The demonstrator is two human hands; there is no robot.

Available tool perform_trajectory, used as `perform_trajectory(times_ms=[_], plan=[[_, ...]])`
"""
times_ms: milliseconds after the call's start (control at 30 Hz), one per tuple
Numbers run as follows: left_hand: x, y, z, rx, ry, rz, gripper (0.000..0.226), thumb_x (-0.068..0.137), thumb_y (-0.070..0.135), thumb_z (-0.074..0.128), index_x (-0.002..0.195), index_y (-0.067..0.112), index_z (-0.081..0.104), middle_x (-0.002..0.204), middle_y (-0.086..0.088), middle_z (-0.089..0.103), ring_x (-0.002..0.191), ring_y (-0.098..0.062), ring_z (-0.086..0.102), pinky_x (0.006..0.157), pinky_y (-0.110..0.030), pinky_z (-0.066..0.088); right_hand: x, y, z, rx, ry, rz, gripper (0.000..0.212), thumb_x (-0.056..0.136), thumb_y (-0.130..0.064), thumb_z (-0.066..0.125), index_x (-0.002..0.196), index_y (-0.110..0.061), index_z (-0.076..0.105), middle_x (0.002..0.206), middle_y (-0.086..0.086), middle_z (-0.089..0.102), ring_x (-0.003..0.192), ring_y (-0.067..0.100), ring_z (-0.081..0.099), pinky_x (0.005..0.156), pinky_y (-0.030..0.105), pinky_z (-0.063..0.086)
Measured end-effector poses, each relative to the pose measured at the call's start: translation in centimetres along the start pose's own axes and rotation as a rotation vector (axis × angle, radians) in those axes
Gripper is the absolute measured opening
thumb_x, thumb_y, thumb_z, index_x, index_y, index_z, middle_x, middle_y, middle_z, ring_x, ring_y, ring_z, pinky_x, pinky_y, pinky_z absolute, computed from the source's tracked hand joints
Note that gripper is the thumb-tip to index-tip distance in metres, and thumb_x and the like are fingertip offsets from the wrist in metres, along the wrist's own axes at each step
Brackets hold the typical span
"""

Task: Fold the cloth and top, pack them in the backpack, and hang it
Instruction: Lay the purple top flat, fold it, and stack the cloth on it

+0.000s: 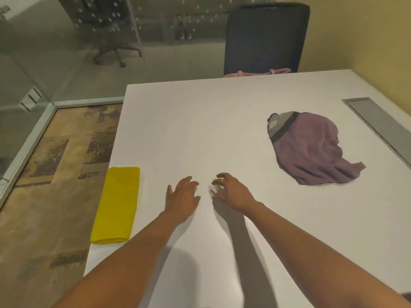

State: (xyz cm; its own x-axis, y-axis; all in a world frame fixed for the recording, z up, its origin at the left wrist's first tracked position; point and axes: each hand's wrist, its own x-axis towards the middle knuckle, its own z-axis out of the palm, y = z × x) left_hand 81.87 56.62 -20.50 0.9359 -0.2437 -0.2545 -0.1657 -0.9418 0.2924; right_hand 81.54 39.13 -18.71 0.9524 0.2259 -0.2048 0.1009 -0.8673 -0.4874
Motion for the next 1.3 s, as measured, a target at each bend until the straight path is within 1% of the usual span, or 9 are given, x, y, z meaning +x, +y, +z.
perform_trajectory(times_ms=[133,300,433,633,733,867,1067,1167,1300], plan=[[2.1,5.3,1.2,-0.003,-0.070,0.066,0.047,0.098,0.033,0.038,0.143,0.021,0.028,0.157,0.002,0.011,0.144,-0.012,0.009,0.115,-0.047,0.007,-1.4,6.2,-2.9,-0.065,0.085,0.134,0.036,0.093,-0.029,0.050,0.126,-0.017,0.055,0.142,0.001,0.040,0.124,0.023,0.046,0.093,0.037,0.045],[4.4,10.0,2.3,-0.017,-0.101,0.142,0.049,0.097,0.031,0.042,0.143,0.018,0.028,0.156,0.000,0.013,0.144,-0.013,0.011,0.114,-0.043,0.017,-3.0,12.9,-6.5,-0.182,0.199,0.301,0.035,0.093,-0.029,0.049,0.127,-0.020,0.053,0.142,-0.002,0.039,0.129,0.021,0.037,0.095,0.040,0.036],[5.4,11.8,2.9,0.016,-0.105,0.153,0.053,0.097,0.032,0.042,0.145,0.017,0.025,0.156,0.000,0.014,0.144,-0.013,0.013,0.113,-0.039,0.022,-3.7,16.7,-9.1,-0.295,0.282,0.408,0.032,0.092,-0.025,0.052,0.121,-0.013,0.055,0.142,0.005,0.034,0.130,0.027,0.031,0.100,0.045,0.030],[6.4,12.9,3.3,0.027,-0.111,0.142,0.054,0.096,0.033,0.043,0.145,0.017,0.026,0.155,-0.001,0.017,0.143,-0.014,0.016,0.112,-0.037,0.027,-3.2,19.7,-10.8,-0.223,0.323,0.545,0.070,0.081,-0.032,0.069,0.140,-0.024,0.031,0.154,0.014,0.007,0.140,0.035,0.012,0.105,0.055,0.027],[6.7,12.9,3.4,0.016,-0.104,0.120,0.052,0.096,0.034,0.044,0.144,0.018,0.029,0.155,0.000,0.018,0.143,-0.014,0.015,0.112,-0.037,0.026,-2.4,20.4,-10.9,-0.072,0.275,0.600,0.075,0.083,-0.031,0.067,0.144,-0.027,0.024,0.149,0.016,0.025,0.130,0.040,0.030,0.101,0.054,0.037],[7.0,12.9,3.5,-0.079,-0.057,0.119,0.047,0.096,0.030,0.045,0.139,0.015,0.037,0.152,-0.001,0.027,0.141,-0.015,0.023,0.110,-0.029,0.023,-1.2,19.9,-10.3,-0.082,0.329,0.549,0.046,0.094,-0.015,0.048,0.138,-0.027,0.043,0.134,0.011,0.051,0.116,0.035,0.042,0.096,0.045,0.039],[7.2,12.8,3.0,-0.347,0.105,0.060,0.039,0.095,0.021,0.050,0.132,0.011,0.047,0.143,-0.002,0.042,0.129,-0.017,0.043,0.102,-0.022,0.030,0.2,15.3,-7.7,-0.050,0.240,0.384,0.038,0.098,-0.018,0.039,0.133,-0.027,0.050,0.130,0.018,0.047,0.122,0.037,0.039,0.099,0.042,0.035],[7.3,12.0,2.3,-0.380,0.174,0.055,0.039,0.094,0.020,0.050,0.132,0.010,0.046,0.142,-0.006,0.043,0.129,-0.022,0.043,0.105,-0.030,0.033,0.7,13.1,-6.3,-0.020,0.141,0.222,0.036,0.098,-0.020,0.040,0.131,-0.027,0.053,0.130,0.016,0.045,0.125,0.035,0.036,0.101,0.039,0.032],[7.3,10.7,1.1,-0.390,0.274,0.010,0.044,0.093,0.019,0.052,0.135,0.009,0.044,0.141,-0.010,0.042,0.127,-0.028,0.043,0.104,-0.040,0.039,1.0,11.5,-5.5,-0.019,-0.026,-0.017,0.042,0.093,-0.006,0.043,0.125,-0.027,0.059,0.133,0.010,0.049,0.118,0.027,0.039,0.095,0.034,0.033]])
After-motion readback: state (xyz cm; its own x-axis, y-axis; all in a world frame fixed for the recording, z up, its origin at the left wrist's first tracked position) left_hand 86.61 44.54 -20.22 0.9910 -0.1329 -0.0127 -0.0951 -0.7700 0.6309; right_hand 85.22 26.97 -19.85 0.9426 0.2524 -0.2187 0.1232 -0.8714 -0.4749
